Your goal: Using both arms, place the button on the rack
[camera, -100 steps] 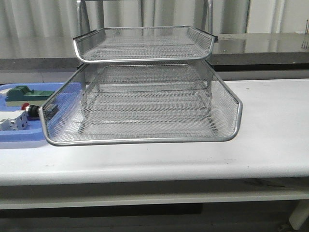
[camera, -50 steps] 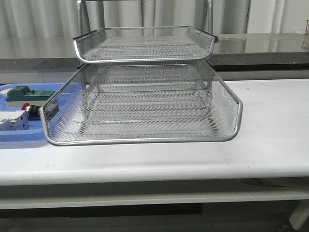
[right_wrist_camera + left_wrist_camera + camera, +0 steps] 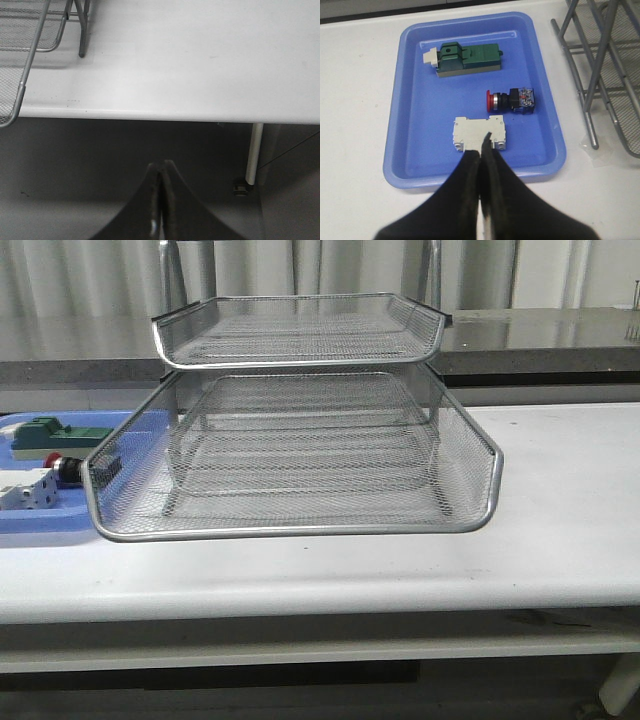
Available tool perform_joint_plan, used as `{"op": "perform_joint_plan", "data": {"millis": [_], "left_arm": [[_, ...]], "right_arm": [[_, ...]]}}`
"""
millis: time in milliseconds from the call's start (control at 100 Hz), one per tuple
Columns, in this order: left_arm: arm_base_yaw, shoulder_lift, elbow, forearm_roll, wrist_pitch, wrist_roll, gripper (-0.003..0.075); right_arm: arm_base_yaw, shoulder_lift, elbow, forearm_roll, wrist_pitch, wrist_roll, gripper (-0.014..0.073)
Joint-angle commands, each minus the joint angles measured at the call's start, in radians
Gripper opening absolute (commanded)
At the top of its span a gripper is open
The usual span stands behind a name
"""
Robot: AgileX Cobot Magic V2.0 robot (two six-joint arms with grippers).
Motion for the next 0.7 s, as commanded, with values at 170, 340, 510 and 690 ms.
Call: {"op": "perform_joint_plan", "data": {"millis": [170, 340, 510, 690], "left_arm": [[0.002, 0.153, -0.158, 0.026, 0.055, -0.007, -0.0019], [0.002, 0.176, -0.187, 0.028, 0.063, 0.027, 0.0083], [0.002, 0.176, -0.189, 0.028, 0.063, 0.035, 0.0407], [0.002, 0.176, -0.189, 0.028, 0.063, 0.04, 0.0594]], "right_arm": [[-0.006, 0.002, -0.033, -0.025, -0.055, -0.003, -0.0067], [-0.006, 0.002, -0.033, -0.025, -0.055, -0.003, -0.0067], [-0.006, 0.002, -0.033, -0.025, -0.055, -0.003, -0.0067], [-0.006, 0.002, -0.033, -0.025, -0.055, -0.003, -0.0067]]}}
